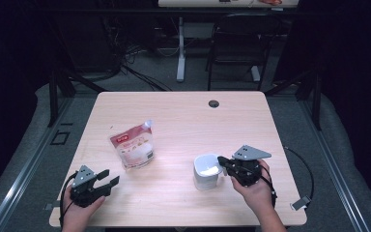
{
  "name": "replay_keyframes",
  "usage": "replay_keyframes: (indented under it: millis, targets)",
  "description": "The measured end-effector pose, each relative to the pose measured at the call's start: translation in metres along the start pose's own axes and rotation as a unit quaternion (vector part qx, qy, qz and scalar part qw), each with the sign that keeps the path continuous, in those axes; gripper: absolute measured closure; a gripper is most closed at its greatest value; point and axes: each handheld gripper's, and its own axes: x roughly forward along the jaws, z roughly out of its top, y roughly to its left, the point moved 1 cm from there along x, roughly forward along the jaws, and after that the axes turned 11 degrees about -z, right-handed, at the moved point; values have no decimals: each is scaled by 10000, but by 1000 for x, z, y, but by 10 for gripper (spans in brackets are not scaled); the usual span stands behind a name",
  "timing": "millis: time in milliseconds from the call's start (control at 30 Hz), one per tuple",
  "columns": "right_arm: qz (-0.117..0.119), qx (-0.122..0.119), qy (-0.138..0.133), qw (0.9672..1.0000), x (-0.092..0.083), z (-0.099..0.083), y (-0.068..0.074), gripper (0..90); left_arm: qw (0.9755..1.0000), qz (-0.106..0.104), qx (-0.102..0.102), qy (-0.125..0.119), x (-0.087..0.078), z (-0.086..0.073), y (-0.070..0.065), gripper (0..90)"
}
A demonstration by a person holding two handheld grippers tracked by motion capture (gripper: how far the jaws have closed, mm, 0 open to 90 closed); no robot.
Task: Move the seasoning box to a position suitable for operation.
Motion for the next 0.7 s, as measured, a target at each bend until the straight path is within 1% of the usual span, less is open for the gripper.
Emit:
replay_keyframes:
  millis: [133,200,300,367,433,500,533,600,700]
  targets:
    - [-2,76,-10,10000,0,-1,-3,900,10000,2,-3,10,0,0,0,488]
    - [1,168,-33,9999,0,-3,-6,900,10000,2,-2,11,-1,0,-1,488]
    - [8,195,-47,9998,0,-3,-6,900,10000,-8,11,-16,0,0,-2,489]
    - [-13,164,-41,9999,0,-3,-6,900,10000,-55,36,16,-1,1,-4,489]
    - [-11,177,-42,9998,0,-3,-6,900,9999,-88,89,-10,0,2,-8,496]
    - [9,190,-53,9998,0,-4,-7,900,9996,-147,238,83,1,3,-12,499]
    - [9,190,-53,9998,0,-4,-7,900,9996,-147,238,83,1,3,-12,499]
    - [29,221,-62,9997,0,-4,-7,900,9994,-139,301,102,3,3,-14,499]
    - [33,218,-64,9997,0,-4,-7,900,9994,-131,293,115,3,3,-13,499]
